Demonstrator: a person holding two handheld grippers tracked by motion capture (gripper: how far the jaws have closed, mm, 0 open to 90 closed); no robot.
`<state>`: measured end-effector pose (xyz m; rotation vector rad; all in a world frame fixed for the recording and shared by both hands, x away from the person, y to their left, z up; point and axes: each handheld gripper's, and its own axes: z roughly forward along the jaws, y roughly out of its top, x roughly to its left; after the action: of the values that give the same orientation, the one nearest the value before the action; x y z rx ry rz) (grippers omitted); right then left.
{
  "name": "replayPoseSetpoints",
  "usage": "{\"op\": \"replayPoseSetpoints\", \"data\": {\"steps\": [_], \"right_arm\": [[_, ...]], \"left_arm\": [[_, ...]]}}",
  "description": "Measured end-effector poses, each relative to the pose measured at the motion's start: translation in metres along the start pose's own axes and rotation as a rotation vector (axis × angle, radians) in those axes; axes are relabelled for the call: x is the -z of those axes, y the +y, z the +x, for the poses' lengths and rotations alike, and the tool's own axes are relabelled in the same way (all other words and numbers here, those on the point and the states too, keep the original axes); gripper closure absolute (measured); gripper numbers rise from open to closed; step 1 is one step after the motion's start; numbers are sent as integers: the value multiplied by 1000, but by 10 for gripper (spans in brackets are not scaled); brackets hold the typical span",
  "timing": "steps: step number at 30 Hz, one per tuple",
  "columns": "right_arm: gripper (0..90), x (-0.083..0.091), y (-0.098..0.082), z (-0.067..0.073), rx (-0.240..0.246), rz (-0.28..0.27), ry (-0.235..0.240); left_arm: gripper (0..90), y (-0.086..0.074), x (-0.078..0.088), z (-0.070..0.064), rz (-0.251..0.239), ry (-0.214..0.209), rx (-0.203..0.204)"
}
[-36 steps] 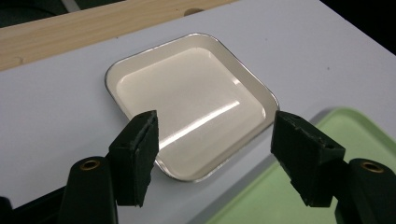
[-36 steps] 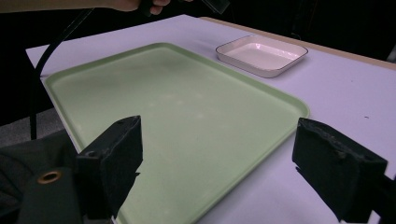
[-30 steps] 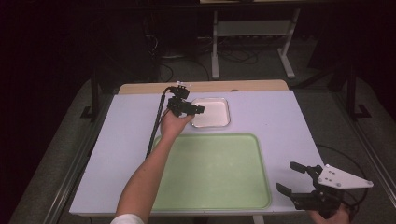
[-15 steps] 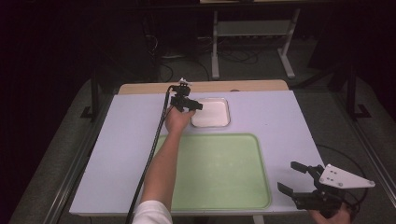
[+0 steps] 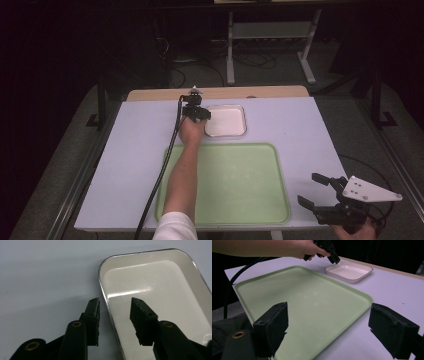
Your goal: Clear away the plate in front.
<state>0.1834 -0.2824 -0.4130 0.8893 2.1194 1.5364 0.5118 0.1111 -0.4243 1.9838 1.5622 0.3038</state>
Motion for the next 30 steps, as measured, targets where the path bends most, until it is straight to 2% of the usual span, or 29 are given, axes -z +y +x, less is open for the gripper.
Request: {"op": "replayPoseSetpoints", "data": {"steps": [4,7,11,13,22,27,30], "right_arm": [[152,-1,0,0,3,2,3],[152,-1,0,1,4,5,5],[152,-1,0,1,5,4,5],[152,-1,0,1,4,5,5],[152,-3,1,3,4,2,20],[152,-3,1,3,2,-4,23],[151,-3,1,3,-1,-5,25]], "left_arm": [[658,-1,-3,0,32,11,-11],[706,-2,-5,0,34,9,0],[766,-2,-6,1,63,14,6],[799,-2,-7,1,66,1,11],[810,-4,-10,3,108,-35,30],[813,-4,-10,5,111,-43,51],[836,-5,-11,4,93,-38,89]]}}
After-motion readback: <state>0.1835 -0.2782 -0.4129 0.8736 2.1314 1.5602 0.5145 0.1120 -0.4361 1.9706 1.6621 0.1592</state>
